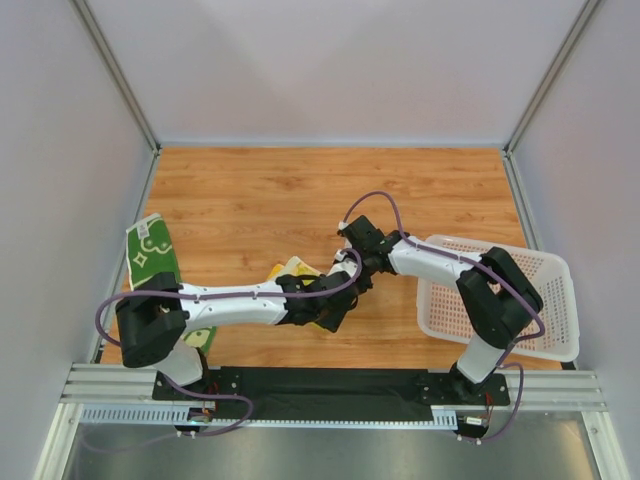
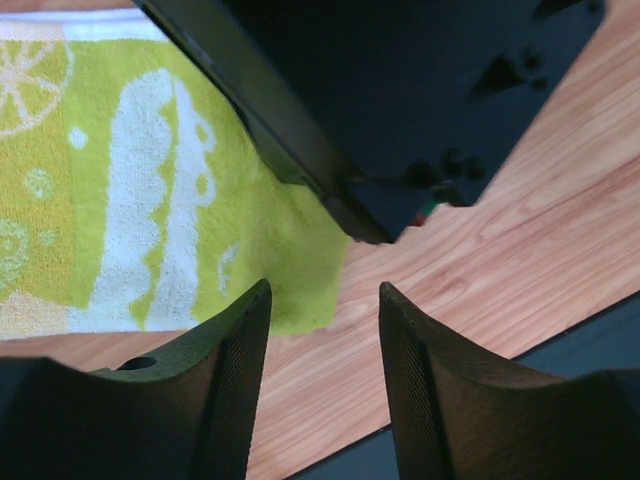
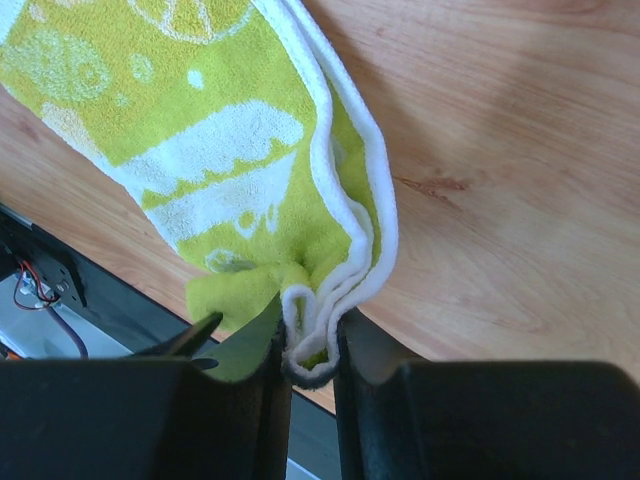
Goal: Roll the towels
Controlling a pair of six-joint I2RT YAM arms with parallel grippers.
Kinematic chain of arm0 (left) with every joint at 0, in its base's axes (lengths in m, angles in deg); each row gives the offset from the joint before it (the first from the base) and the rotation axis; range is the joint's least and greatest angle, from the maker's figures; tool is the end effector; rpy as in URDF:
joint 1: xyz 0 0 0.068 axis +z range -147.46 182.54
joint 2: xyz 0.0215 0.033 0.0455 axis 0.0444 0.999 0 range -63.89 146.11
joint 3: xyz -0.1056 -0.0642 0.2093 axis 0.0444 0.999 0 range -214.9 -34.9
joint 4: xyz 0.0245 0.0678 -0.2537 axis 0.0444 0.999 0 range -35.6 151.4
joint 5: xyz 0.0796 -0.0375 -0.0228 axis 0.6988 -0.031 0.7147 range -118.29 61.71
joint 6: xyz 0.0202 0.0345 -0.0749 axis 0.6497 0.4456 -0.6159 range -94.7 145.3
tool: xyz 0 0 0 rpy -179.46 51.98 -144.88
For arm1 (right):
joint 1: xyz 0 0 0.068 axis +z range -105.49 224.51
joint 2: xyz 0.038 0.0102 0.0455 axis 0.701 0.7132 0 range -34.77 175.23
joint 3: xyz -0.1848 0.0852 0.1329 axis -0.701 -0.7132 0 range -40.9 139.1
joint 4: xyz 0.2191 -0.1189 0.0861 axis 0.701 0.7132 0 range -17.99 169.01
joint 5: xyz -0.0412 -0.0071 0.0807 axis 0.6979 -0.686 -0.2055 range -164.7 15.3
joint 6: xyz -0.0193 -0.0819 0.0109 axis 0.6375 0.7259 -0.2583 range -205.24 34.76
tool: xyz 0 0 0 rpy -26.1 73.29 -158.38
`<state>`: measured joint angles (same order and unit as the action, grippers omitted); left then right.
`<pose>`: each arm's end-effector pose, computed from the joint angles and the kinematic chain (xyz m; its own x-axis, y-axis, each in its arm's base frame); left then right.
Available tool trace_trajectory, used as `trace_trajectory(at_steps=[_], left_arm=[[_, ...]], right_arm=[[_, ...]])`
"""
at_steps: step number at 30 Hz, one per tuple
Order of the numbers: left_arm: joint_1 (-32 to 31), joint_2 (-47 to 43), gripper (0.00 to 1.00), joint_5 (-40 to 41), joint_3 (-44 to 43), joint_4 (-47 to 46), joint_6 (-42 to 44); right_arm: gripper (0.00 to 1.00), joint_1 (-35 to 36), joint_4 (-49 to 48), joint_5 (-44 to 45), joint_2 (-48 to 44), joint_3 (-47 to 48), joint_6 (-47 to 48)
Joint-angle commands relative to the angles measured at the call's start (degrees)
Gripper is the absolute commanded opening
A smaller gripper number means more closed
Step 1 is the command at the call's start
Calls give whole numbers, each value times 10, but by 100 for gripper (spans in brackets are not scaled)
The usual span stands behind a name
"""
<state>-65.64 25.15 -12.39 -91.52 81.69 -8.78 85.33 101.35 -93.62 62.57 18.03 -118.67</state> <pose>0.1418 -0.2993 0.1387 -0.7373 0.3917 -0.5504 0.5172 0.8515 -0.0869 0.2382 0.2376 0.1043 -0.9764 -0.1549 -0.1506 -0.2079 0.8637 0.4591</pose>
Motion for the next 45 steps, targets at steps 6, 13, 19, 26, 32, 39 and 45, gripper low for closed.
trace_trajectory(at_steps=[6, 13, 19, 26, 32, 39, 45], left_arm=[[-2, 25, 60, 14, 34, -44, 12], [-2, 43, 59, -9, 69, -82, 2], [-2, 69, 56, -17, 85, -108, 1], [-1, 98, 32, -10, 69, -101, 1], [8, 70, 18, -68, 85, -123, 15], [36, -1, 8, -141, 122, -128, 0], [56, -49, 6, -155, 131, -108, -17]], right_arm=[[19, 3, 18, -3, -17, 20, 14], [18, 3, 29, -5, -5, 40, 16], [18, 3, 33, -18, 4, 50, 16], [18, 7, 35, -45, 19, 51, 14], [22, 5, 57, -44, 41, 71, 35], [37, -21, 91, -33, 79, 108, 61], [41, -46, 120, -1, 96, 133, 78]])
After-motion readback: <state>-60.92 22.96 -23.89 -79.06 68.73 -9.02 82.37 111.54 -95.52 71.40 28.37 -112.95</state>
